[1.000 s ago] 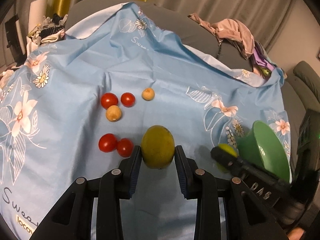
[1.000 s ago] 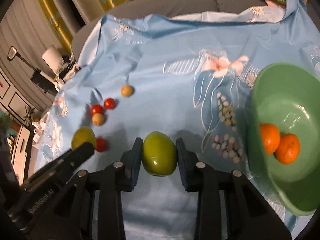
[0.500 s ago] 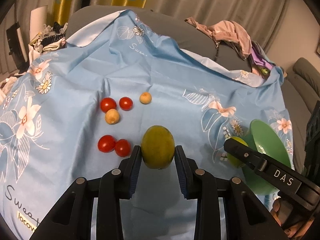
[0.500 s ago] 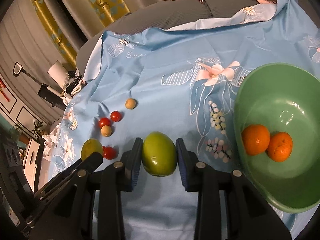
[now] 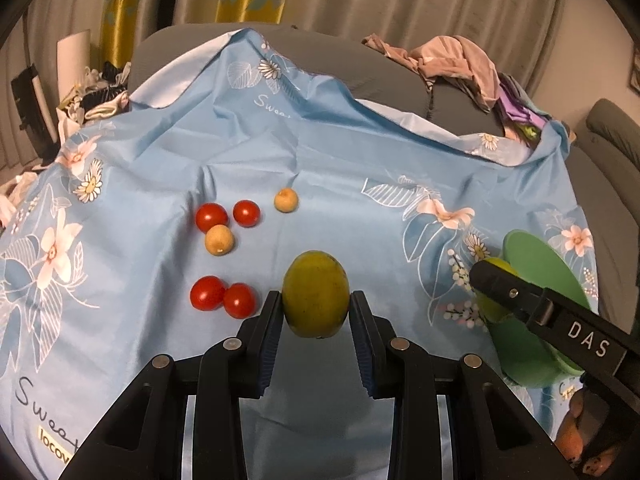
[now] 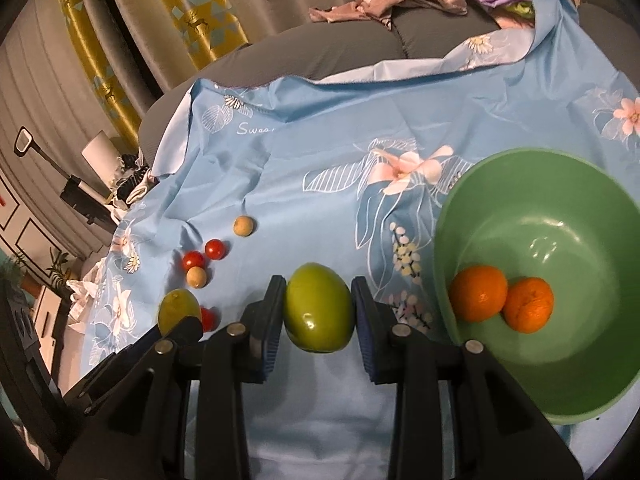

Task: Organize fruits
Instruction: 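Lift the lemon with the left tool while the right tool lifts the lime, then lower the lemon into the green bowl with the left tool while the right tool lowers the lime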

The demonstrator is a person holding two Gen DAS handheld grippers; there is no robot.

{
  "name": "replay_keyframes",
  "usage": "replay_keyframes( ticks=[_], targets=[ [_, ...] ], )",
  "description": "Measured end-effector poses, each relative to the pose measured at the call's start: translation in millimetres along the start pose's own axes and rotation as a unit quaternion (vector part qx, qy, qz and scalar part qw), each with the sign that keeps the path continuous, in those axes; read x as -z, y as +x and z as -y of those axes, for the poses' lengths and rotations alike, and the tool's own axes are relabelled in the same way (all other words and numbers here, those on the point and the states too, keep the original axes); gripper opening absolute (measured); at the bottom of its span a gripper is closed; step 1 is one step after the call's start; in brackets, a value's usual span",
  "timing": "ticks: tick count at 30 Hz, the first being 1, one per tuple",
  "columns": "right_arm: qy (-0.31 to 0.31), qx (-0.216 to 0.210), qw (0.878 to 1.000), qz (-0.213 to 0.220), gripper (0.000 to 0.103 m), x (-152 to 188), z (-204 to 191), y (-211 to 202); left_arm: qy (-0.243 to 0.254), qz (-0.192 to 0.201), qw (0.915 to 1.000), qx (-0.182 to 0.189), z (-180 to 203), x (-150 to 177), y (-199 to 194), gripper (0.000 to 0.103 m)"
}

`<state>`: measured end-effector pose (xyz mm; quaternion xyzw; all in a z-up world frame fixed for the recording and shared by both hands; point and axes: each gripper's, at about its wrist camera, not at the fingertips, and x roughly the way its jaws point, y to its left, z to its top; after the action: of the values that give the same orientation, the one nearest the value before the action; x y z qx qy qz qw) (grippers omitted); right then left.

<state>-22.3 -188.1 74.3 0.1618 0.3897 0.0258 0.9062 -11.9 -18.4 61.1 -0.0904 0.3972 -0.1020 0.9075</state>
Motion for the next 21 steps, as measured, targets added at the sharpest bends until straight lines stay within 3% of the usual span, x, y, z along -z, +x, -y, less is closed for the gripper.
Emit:
replay_keyframes(
  ticks=[6,21],
  targets=[
    [-0.006,0.008,1.0,0.018,0.034,-2,0,-10,0.014,0.013,0.9998,-0.002,7,2,-4,0.033],
    [-0.003,0.013,0.997,0.071,0.034,-10,15,-42,0.033,0.045,0.9978,0.036,50,-5,-20,0.033]
  ],
)
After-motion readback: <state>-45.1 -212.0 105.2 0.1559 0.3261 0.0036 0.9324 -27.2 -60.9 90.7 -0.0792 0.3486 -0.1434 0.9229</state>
